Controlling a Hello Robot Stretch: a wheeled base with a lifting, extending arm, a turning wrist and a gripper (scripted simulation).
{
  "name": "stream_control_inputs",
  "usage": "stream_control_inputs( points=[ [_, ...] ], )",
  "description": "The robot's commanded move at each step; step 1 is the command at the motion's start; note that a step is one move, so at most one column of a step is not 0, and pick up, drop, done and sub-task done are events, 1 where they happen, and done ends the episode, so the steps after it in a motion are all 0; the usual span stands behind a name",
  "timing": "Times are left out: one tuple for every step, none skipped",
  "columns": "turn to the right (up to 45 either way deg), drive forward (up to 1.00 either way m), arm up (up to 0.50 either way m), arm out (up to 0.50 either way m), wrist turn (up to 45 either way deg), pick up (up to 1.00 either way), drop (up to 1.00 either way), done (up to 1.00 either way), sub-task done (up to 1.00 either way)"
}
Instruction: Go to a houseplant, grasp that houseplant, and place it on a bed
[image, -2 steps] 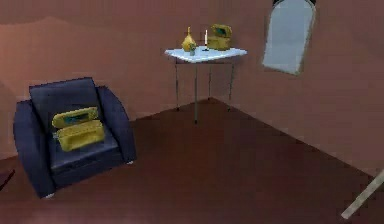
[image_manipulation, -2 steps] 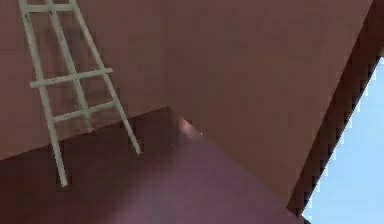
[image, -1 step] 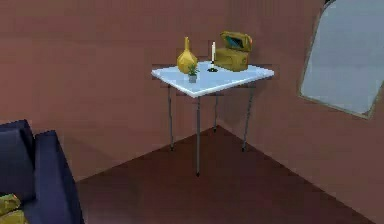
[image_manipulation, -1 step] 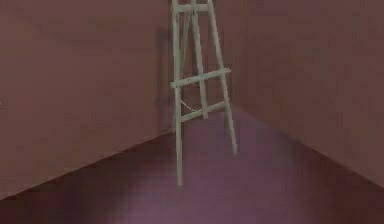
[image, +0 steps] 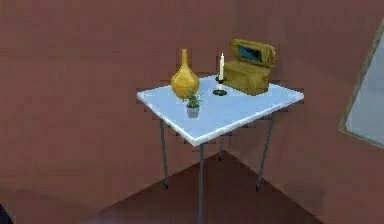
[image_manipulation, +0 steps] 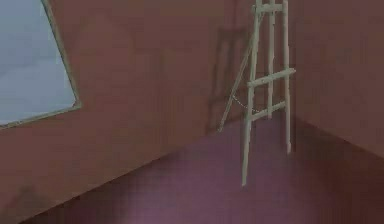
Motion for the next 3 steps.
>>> stream_control_inputs(
  points=[
    [-45.0,0.00,0.00,0.00,0.0,0.00,0.00,0.00,0.00],
    [-39.0,0.00,0.00,0.00,0.0,0.00,0.00,0.00,0.00],
    [45.0,0.00,0.00,0.00,0.0,0.00,0.00,0.00,0.00]
  ],
)
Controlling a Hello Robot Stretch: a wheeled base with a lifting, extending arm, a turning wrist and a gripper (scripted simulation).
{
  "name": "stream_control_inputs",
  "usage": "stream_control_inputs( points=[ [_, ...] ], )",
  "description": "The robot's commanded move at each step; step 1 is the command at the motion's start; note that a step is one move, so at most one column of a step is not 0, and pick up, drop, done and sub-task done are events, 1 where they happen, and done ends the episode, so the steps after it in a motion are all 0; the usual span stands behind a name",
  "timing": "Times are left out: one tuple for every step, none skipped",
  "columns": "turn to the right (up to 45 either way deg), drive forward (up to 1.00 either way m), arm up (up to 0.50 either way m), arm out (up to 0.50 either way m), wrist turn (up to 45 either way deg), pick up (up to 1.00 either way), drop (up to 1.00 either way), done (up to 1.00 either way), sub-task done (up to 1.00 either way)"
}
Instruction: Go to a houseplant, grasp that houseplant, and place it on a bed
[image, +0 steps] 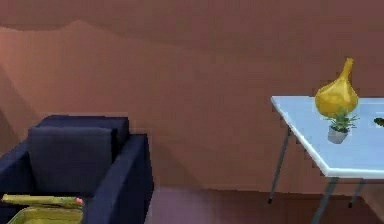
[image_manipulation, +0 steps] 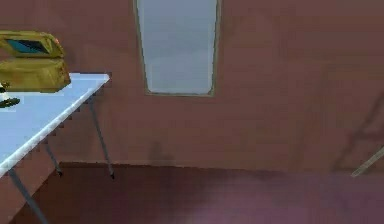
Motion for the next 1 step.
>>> stream_control_inputs(
  points=[
    [45.0,0.00,0.00,0.00,0.0,0.00,0.00,0.00,0.00]
  ],
)
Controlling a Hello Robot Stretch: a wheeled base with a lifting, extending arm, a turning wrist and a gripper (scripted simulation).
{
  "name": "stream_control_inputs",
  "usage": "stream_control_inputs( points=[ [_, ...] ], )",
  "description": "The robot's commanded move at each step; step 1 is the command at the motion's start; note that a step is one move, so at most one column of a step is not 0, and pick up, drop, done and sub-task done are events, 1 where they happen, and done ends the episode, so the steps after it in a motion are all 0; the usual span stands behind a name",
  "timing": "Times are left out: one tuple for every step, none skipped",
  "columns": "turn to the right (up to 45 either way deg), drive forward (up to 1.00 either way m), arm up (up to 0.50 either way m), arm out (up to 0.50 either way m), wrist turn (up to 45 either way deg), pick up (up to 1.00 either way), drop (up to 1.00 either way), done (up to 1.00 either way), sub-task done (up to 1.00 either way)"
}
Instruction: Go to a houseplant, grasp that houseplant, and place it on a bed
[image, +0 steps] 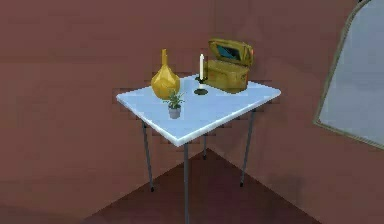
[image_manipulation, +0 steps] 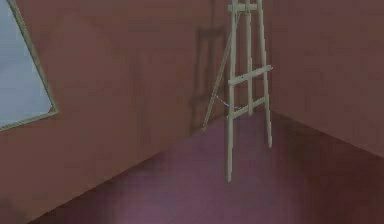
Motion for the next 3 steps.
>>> stream_control_inputs(
  points=[
    [18.0,0.00,0.00,0.00,0.0,0.00,0.00,0.00,0.00],
    [0.0,0.70,0.00,0.00,0.0,0.00,0.00,0.00,0.00],
    [36.0,0.00,0.00,0.00,0.0,0.00,0.00,0.00,0.00]
  ],
)
